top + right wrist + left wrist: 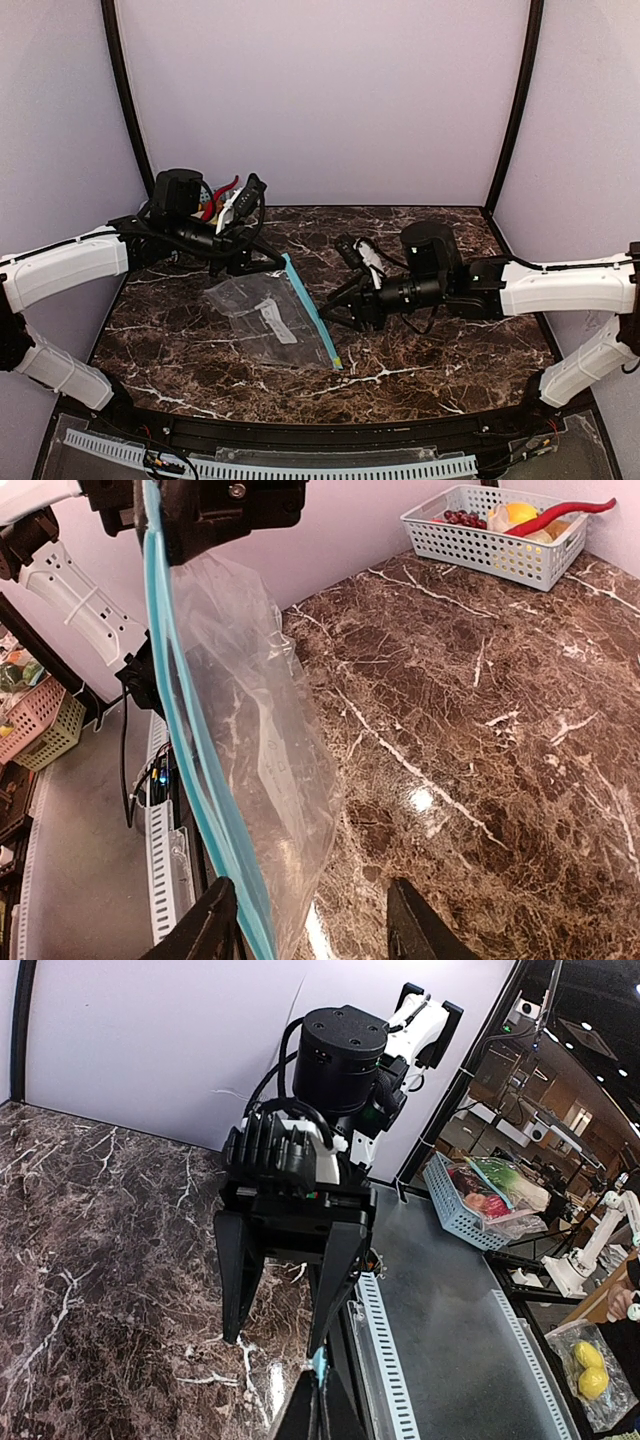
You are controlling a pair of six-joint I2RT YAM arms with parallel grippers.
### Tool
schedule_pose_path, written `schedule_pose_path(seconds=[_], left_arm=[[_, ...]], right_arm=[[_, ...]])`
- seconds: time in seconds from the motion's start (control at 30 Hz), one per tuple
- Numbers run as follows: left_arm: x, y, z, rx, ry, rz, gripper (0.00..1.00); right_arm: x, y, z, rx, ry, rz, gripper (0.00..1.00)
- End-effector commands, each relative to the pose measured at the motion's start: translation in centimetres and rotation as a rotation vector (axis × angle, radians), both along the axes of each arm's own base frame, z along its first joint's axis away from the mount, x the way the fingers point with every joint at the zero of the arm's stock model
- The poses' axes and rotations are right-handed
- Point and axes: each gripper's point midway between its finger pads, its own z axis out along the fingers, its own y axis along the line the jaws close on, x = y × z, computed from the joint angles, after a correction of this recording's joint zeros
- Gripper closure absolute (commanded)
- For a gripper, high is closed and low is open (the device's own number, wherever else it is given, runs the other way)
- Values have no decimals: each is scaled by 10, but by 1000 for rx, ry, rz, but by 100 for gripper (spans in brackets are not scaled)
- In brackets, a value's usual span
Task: Place the food in the zip-top bag and seal the zipper
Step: Pass from the left arm to the right
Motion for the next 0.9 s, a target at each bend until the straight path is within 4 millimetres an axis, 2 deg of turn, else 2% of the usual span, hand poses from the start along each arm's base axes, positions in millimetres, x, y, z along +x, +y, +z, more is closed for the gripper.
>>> schedule_pose_path(seconds=[0.0, 0.87], left_arm=[[-4, -1, 8, -11, -4, -23, 99], [-4, -1, 9, -13, -5, -25, 99]], right_arm=[[-5, 3, 29, 82, -53, 21, 50], [-2, 9, 10, 37, -30, 25, 52]])
